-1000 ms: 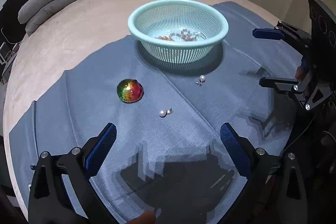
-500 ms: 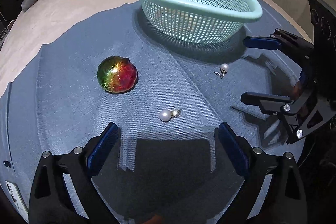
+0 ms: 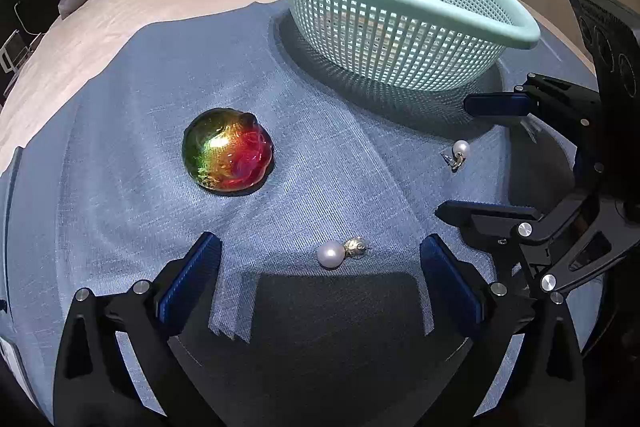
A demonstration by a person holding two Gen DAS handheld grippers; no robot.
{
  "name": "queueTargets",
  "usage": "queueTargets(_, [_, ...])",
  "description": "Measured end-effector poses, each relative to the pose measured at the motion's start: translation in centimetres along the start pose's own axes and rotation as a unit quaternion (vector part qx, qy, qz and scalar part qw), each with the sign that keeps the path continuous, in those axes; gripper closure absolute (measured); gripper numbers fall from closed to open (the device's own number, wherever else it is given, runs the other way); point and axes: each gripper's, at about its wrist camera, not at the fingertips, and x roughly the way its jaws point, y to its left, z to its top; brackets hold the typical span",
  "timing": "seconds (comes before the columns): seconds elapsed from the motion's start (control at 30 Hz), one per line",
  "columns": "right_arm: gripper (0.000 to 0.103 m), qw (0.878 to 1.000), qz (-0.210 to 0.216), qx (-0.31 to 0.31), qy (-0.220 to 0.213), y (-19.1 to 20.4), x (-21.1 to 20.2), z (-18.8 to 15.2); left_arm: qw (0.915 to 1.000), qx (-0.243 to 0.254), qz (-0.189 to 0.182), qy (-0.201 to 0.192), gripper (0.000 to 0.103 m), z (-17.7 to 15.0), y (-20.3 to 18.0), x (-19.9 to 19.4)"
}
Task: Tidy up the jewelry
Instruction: 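Grasp a pearl earring with the left tool while the right tool grasps the other pearl earring, then carry both pearl earrings into the green basket and open both tools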
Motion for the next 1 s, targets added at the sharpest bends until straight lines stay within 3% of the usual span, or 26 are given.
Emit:
queueTargets(0.07, [0.013, 1.000, -0.006, 0.003, -0.005, 0.1, -0.1, 0.0, 0.9999, -0.010, 0.001, -0.005, 0.005, -0.4, 0.1, -0.2])
queueTargets(0.17, [0.021, 1.000, -0.018, 0.006, -0.012, 0.3, -0.6, 0.0, 0.9990, -0.038, 0.022, -0.012, 0.017, -1.0, 0.2, -0.8])
queueTargets(0.2, [0.039, 1.000, -0.022, 0.010, -0.019, 0.2, -0.9, -0.1, 0.9983, -0.048, 0.028, -0.016, 0.029, -1.2, 0.2, -1.1])
queueTargets(0.23, [0.060, 0.999, -0.024, 0.017, -0.025, 0.1, -1.2, -0.1, 0.9978, -0.055, 0.031, -0.022, 0.047, -1.2, 0.1, -1.4])
queueTargets(0.27, [0.069, 0.999, -0.022, 0.022, -0.026, 0.0, -1.3, -0.2, 0.9975, -0.059, 0.030, -0.026, 0.060, -1.3, 0.2, -1.7])
queueTargets(0.3, [0.078, 0.999, -0.023, 0.023, -0.026, 0.1, -1.3, -0.3, 0.9973, -0.062, 0.031, -0.027, 0.081, -1.4, 0.0, -1.9])
queueTargets(0.4, [0.082, 0.999, -0.032, 0.017, -0.029, 0.5, -1.4, -0.5, 0.9967, -0.043, 0.057, -0.038, 0.082, -2.0, -1.3, -2.1])
queueTargets(0.77, [0.083, 0.996, 0.014, 0.083, -0.038, -0.2, -4.2, -2.7, 0.9967, -0.065, 0.028, -0.040, 0.082, -4.7, -3.1, -5.2])
queueTargets(1.0, [0.083, 0.992, -0.004, 0.100, -0.072, -1.8, -9.3, -3.0, 0.9940, -0.069, 0.041, -0.075, 0.082, -3.8, -2.9, -9.6])
